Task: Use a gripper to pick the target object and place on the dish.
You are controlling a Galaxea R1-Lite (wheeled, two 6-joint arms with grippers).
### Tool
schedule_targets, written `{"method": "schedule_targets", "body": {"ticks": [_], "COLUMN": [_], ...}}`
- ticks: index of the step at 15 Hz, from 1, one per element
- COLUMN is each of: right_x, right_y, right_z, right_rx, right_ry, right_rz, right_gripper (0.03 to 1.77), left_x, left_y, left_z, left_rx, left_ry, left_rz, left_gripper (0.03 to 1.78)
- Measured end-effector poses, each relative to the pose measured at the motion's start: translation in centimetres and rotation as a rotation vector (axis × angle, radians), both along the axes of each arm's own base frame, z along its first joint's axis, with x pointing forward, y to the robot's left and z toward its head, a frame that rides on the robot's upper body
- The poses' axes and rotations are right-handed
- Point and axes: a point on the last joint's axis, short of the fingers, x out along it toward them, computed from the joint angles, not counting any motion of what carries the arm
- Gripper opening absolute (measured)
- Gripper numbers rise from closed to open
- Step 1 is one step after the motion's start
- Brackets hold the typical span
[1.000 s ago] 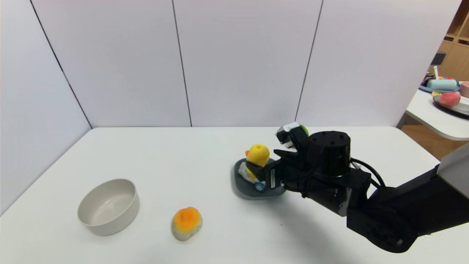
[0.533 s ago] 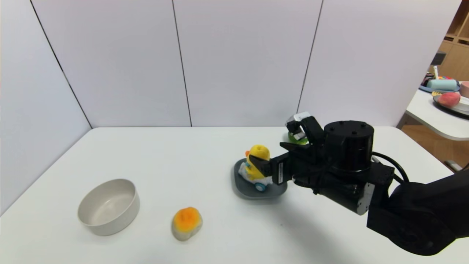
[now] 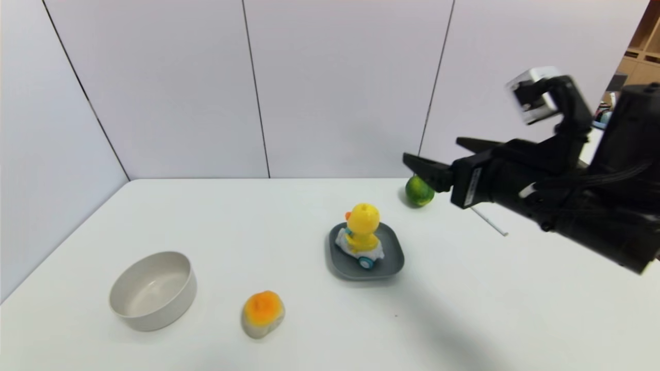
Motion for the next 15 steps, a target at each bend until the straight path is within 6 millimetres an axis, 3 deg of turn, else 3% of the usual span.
{"method": "schedule_targets", "body": {"ticks": [4,9,12,15], "right_x": [-3.2,-8.6,-12.1,-15.5], "right_y": [-5.5,-10.8,-12.4,-13.3], "right_z": [4.1,6.2,5.7,3.6], "right_rx": [0.028,0.065,0.082,0.081], "right_ry": [-0.178,-0.342,-0.407,-0.44], "right_rz": [-0.141,-0.33,-0.395,-0.405], "right_gripper": [1.69,1.69,1.69,1.7], "left_x": [0.0,0.0,0.0,0.0], "left_y": [0.0,0.0,0.0,0.0], "left_z": [0.0,0.0,0.0,0.0], "left_rx": [0.0,0.0,0.0,0.0], "left_ry": [0.0,0.0,0.0,0.0], "left_rz": [0.0,0.0,0.0,0.0], "left_gripper": [1.69,1.69,1.69,1.69]}}
